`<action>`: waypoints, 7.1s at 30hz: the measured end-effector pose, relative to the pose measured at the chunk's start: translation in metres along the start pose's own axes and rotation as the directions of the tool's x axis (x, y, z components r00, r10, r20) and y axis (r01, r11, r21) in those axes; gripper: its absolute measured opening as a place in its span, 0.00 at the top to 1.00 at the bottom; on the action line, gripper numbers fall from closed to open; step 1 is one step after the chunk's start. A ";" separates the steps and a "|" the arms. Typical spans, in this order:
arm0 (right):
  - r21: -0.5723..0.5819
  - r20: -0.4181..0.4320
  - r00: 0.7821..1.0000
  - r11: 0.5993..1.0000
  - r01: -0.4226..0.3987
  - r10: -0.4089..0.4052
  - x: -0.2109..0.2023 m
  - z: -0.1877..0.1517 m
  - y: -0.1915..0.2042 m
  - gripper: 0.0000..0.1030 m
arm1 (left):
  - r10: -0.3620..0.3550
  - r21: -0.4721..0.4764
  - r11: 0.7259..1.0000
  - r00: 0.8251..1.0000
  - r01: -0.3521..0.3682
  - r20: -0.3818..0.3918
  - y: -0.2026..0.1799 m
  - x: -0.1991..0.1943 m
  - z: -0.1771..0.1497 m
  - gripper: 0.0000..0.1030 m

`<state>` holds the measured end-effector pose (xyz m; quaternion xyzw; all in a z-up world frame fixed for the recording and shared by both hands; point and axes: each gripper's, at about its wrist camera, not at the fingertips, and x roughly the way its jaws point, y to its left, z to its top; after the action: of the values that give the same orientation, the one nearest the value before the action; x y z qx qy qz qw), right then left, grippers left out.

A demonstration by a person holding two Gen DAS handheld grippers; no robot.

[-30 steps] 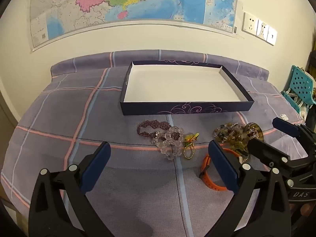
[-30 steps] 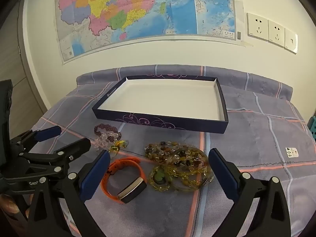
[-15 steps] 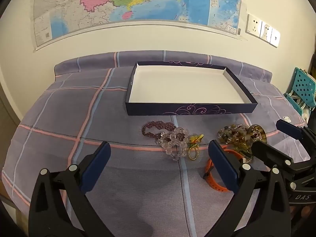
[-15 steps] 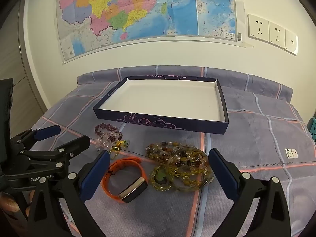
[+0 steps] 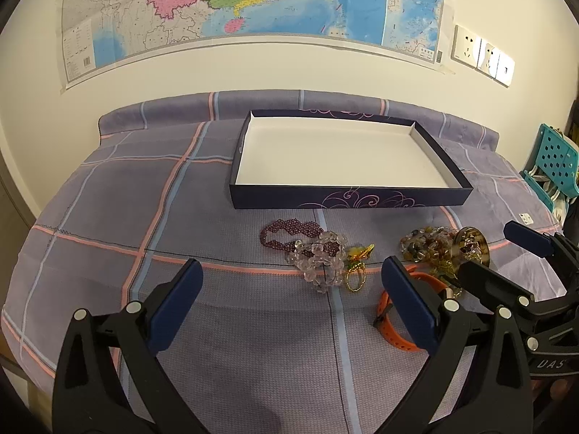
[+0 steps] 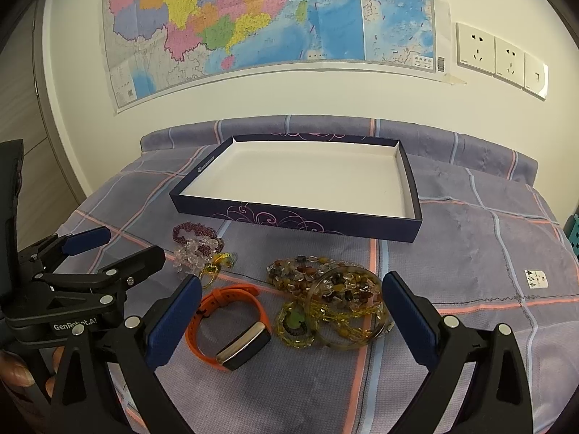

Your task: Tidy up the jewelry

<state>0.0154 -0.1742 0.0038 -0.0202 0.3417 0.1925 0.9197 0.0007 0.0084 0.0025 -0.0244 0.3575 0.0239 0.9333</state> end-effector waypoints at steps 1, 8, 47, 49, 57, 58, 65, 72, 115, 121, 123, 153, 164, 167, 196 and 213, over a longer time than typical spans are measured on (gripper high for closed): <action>0.000 -0.002 1.000 1.000 0.000 0.000 0.000 0.000 0.001 0.07 | 0.001 0.000 1.000 1.000 -0.001 0.001 0.000 0.000 0.000 0.06; 0.002 -0.006 1.000 1.000 -0.005 0.005 0.002 -0.001 0.001 0.07 | 0.003 -0.003 1.000 1.000 -0.003 0.000 0.000 0.002 -0.002 0.06; 0.016 -0.020 1.000 1.000 -0.010 0.011 0.005 -0.005 -0.001 0.07 | 0.007 -0.002 1.000 1.000 -0.007 -0.004 0.001 0.002 -0.005 0.06; 0.016 -0.022 1.000 1.000 -0.014 0.014 0.005 -0.005 -0.001 0.07 | 0.008 -0.002 1.000 1.000 -0.008 -0.003 0.001 0.002 -0.005 0.06; 0.018 -0.021 1.000 1.000 -0.012 0.013 0.005 -0.006 -0.001 0.07 | 0.008 0.001 1.000 1.000 -0.008 -0.003 -0.001 0.003 -0.005 0.06; 0.019 -0.021 1.000 1.000 -0.013 0.013 0.005 -0.006 -0.001 0.07 | 0.008 0.001 1.000 1.000 -0.008 -0.004 -0.001 0.003 -0.005 0.06; 0.017 -0.021 1.000 1.000 -0.017 0.017 0.005 -0.005 -0.002 0.07 | 0.006 0.001 1.000 1.000 -0.006 -0.004 -0.001 0.004 -0.006 0.06; 0.022 -0.020 1.000 1.000 -0.016 0.016 0.003 -0.006 -0.004 0.07 | -0.001 0.007 1.000 1.000 0.001 -0.008 -0.005 0.004 -0.008 0.06; 0.158 -0.133 0.987 0.985 -0.074 0.096 0.020 -0.012 -0.085 0.95 | -0.286 0.151 0.932 0.924 0.330 -0.254 -0.043 0.037 -0.025 0.89; 0.171 -0.108 0.985 0.978 -0.116 0.136 0.009 -0.004 -0.086 0.95 | -0.308 0.145 0.925 0.918 0.350 -0.251 -0.038 0.035 -0.019 0.90; 0.179 -0.099 0.984 0.975 -0.130 0.149 0.007 0.000 -0.087 0.95 | -0.336 0.138 0.917 0.912 0.374 -0.237 -0.034 0.030 -0.012 0.90; 0.228 -0.205 0.977 0.974 -0.016 0.064 0.179 0.140 -0.118 0.95 | -0.236 0.075 0.964 0.947 0.257 -0.216 -0.016 0.190 0.160 0.89; 0.231 -0.231 0.973 0.970 0.077 -0.022 0.192 0.149 -0.111 0.72 | -0.191 0.046 0.977 0.947 0.210 -0.259 -0.018 0.218 0.171 0.79; 0.231 -0.163 0.987 0.972 0.042 -0.004 0.167 0.147 -0.108 0.63 | -0.158 0.062 0.982 0.956 0.178 -0.247 -0.015 0.212 0.168 0.64; -0.153 -0.264 0.951 0.966 -0.208 0.163 0.015 -0.014 -0.032 0.90 | -0.415 0.247 0.863 0.897 0.441 -0.153 -0.055 0.044 -0.004 0.40; -0.324 -0.267 0.958 0.926 -0.193 0.106 0.042 0.003 0.003 0.75 | -0.359 0.192 0.905 0.924 0.380 -0.136 -0.026 0.036 -0.012 0.39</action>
<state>0.0453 -0.1572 -0.0202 -0.1790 0.4137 0.3156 0.8350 0.0216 -0.0176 -0.0297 0.0082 0.3918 -0.1932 0.8995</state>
